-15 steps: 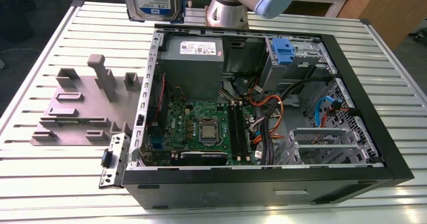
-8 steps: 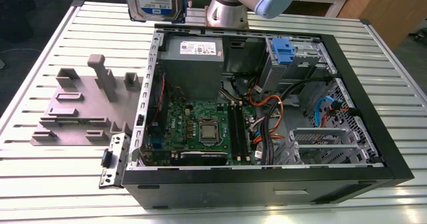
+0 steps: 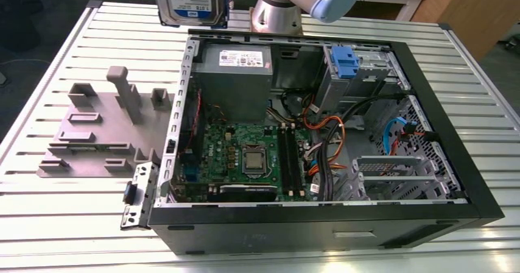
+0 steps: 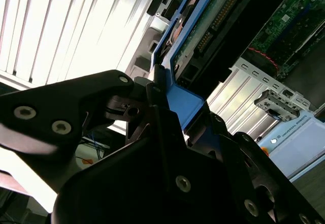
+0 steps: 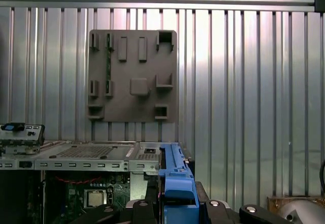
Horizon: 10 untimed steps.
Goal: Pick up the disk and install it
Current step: 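Pick up the disk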
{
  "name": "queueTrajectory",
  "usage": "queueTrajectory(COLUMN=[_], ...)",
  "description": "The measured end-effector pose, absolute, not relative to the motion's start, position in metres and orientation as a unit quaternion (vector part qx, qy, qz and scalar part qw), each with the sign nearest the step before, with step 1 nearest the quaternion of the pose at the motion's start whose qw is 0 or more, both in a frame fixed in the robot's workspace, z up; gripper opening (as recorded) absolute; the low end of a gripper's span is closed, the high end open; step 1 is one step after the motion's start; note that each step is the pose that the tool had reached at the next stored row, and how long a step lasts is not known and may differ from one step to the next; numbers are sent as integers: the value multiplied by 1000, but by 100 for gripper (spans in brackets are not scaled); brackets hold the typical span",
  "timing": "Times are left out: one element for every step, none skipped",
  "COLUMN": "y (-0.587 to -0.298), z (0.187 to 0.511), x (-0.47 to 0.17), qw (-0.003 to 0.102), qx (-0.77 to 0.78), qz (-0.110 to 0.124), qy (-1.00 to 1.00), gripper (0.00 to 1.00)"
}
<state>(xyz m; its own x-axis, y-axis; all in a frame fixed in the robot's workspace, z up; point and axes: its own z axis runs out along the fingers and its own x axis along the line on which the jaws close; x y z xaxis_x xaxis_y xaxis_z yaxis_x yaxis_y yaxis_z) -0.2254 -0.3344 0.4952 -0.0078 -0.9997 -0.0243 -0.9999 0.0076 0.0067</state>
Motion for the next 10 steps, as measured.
queueTrajectory(y=[-334,-334,-334,-334,-334,-334,-334,-334,-334,-334], z=[495,495,495,495,495,495,495,495,495,495], x=[-225,-225,-224,-224,-223,-223,-223,-222,-222,-221], qw=[6,6,6,6,6,6,6,6,6,6], qx=[-704,-704,-704,-704,-704,-704,-704,-704,-704,-704], qz=[11,11,11,11,11,11,11,11,11,11], qy=[710,710,710,710,710,710,710,710,710,710], gripper=[36,36,36,36,36,36,36,36,36,36])
